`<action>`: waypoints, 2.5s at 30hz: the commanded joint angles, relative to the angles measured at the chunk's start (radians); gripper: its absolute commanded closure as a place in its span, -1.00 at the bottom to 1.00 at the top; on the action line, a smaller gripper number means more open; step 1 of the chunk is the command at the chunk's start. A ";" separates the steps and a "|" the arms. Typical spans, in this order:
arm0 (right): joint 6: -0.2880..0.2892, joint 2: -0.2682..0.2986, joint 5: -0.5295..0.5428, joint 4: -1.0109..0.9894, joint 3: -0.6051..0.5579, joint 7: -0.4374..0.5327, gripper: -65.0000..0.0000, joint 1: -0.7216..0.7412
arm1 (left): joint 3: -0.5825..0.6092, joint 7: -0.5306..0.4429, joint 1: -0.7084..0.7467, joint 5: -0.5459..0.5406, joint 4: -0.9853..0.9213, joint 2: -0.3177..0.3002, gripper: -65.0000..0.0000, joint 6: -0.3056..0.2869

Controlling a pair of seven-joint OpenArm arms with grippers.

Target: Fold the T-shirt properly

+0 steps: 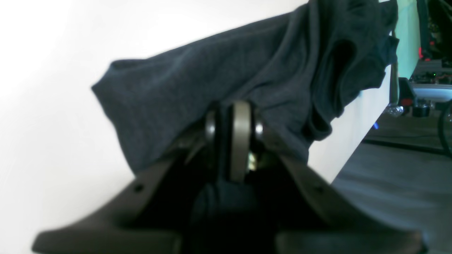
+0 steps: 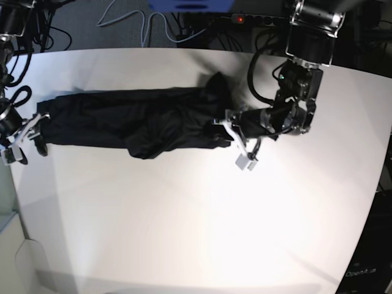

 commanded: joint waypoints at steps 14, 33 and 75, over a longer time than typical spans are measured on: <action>-0.003 -0.190 0.013 0.364 -0.126 -0.259 0.32 -0.034 | 0.000 0.046 0.019 0.071 -0.003 -0.054 0.82 0.028; -0.003 -0.235 0.011 0.361 -0.361 -0.321 -0.29 -0.058 | 0.000 0.046 0.019 0.069 -0.003 -0.048 0.82 0.031; -0.003 -0.345 0.013 0.319 -0.624 -0.310 -0.35 -0.017 | 0.000 0.044 0.019 0.069 -0.003 -0.045 0.82 0.034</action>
